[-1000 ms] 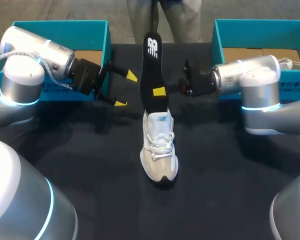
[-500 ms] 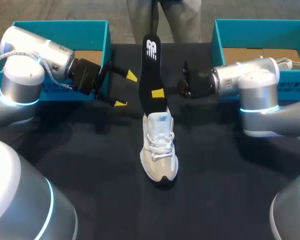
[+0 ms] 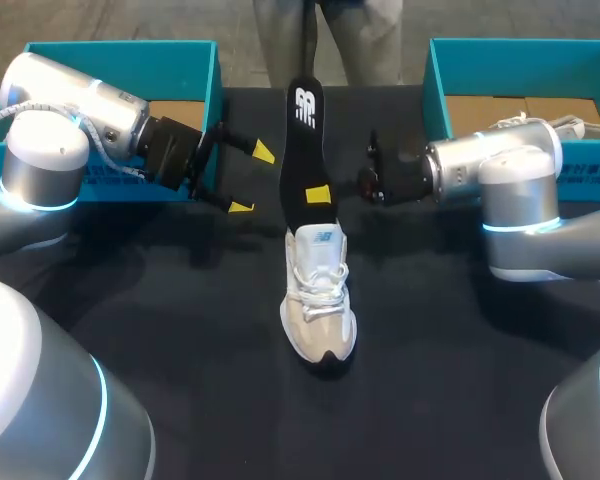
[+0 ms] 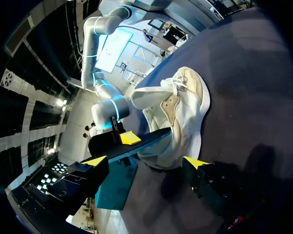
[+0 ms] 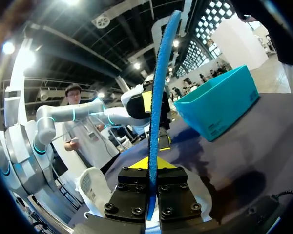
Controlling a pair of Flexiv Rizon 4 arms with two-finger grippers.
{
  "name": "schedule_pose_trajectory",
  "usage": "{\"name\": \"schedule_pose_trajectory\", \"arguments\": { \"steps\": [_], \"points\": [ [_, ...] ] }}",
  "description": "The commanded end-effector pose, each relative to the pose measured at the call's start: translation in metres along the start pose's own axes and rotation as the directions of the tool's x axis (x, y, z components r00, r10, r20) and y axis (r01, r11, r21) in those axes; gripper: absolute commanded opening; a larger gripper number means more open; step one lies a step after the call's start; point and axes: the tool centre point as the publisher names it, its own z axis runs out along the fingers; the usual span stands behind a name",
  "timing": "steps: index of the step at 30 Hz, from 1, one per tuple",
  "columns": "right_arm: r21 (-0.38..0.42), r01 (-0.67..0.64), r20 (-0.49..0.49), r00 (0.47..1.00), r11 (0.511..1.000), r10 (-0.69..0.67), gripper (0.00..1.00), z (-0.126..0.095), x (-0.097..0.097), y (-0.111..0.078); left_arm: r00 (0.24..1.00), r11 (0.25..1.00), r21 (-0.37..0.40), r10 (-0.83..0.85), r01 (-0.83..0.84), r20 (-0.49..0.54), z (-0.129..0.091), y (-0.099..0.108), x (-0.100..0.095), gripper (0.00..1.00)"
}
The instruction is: Take the shoe out of the shoebox, open the shoe tongue, remove and reinsert the insole, then place the shoe into the shoebox
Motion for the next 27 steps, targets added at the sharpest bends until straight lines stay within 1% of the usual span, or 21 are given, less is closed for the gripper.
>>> {"name": "schedule_pose_trajectory", "arguments": {
  "steps": [1, 12, 27],
  "points": [
    [-0.009, -0.009, 0.011, 1.000, 1.000, 0.009, 0.00, 0.000, 0.002, -0.006, 1.000, 1.000, -0.003, 0.000, 0.000, -0.001, 0.001, -0.001, 0.000, 1.00],
    [-0.028, -0.034, 0.025, 0.999, 0.999, 0.035, 0.00, 0.001, 0.005, -0.016, 1.000, 1.000, -0.003, 0.000, 0.000, -0.001, 0.001, -0.001, 0.000, 1.00],
    [-0.018, -0.076, 0.048, 0.996, 0.997, 0.077, 0.00, 0.003, 0.008, -0.032, 1.000, 1.000, -0.003, 0.000, 0.000, -0.001, 0.001, -0.001, 0.000, 1.00]
  ]
}}
